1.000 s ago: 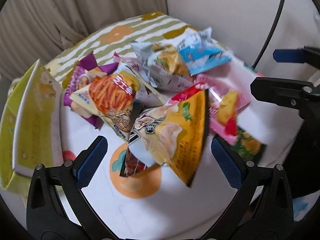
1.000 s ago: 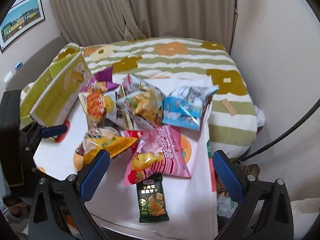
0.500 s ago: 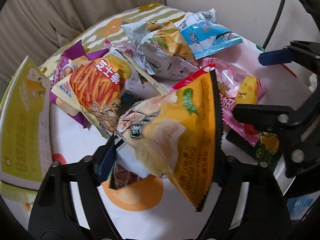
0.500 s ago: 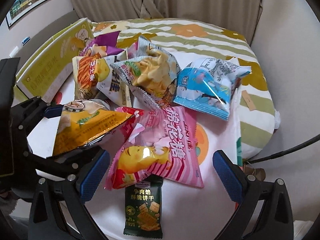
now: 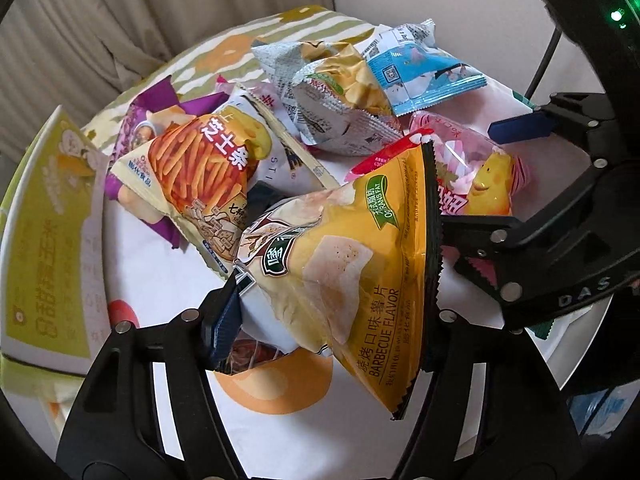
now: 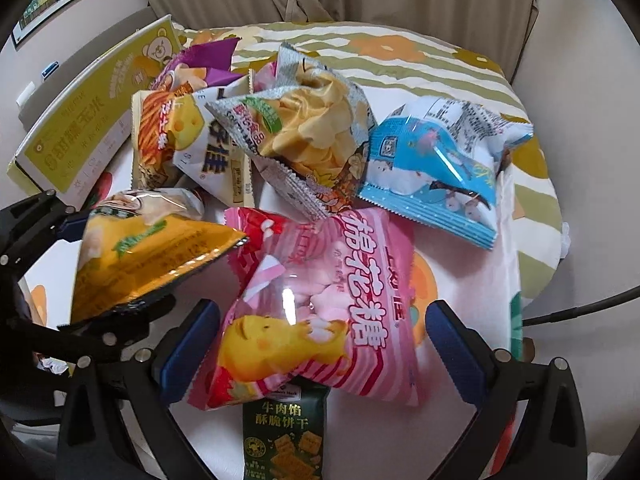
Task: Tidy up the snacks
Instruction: 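Grasp the yellow barbecue chip bag with left tool while right tool grasps the pink candy bag, then carry the barbecue bag into the box with left tool while right tool drops the pink candy bag in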
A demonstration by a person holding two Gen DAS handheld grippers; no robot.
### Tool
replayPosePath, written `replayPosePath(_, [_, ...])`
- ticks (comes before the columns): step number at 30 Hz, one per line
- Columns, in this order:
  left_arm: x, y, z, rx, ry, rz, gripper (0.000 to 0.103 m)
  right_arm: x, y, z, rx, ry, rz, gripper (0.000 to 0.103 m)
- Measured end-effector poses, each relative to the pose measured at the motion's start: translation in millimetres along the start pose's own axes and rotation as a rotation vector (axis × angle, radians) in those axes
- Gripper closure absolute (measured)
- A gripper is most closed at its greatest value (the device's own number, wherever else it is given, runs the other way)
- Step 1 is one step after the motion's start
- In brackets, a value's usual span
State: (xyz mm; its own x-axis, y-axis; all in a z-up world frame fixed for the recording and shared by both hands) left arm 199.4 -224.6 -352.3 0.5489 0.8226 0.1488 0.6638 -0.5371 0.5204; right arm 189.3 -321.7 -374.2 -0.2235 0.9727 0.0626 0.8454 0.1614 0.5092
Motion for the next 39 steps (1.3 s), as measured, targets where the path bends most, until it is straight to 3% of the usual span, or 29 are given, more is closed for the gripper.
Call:
replayPosePath(6, [1.1,-0.2,-1.4,0.000,0.000,-0.003,0.039,-1.4,2.2,8.9,0.010,-0.014,-0.007,0.007])
replayPosePath(10, [1.2,-0.4,-2.8,-0.001,0.003,-0.001,0.039,2.1,1.6,5.9,-0.002,-0.027,-0.041,0.024])
replayPosePath(13, [0.8,-1.0,-5.6,-0.002,0.007,-0.002,0.039,2.9,0.3,3.5,-0.006,-0.054,-0.064,0.029])
replayPosePath(29, [-8.5,2.5,-48.2,-0.059,0.036,-0.011,0.039,8.9,-11.0,-37.5,-0.047,-0.068,-0.056,0.031])
replayPosePath(39, [15.2,25.7,-128.1,-0.163,0.070,-0.086,0.040,17.2,14.9,-110.0,-0.134,-0.063,-0.041,0.031])
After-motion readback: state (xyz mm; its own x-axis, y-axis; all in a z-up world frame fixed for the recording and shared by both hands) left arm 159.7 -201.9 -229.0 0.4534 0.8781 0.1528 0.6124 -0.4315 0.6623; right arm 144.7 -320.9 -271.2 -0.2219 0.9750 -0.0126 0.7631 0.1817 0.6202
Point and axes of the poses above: each gripper's, at about its wrist camera, not at the fingertips, and z roughly the way its jaws point, x to its left, y to its top, the point moved 9 cm from there along z, roughly the way its jaws point, and after that the axes turned 3 degrees about -x, right-handed, at the moved point
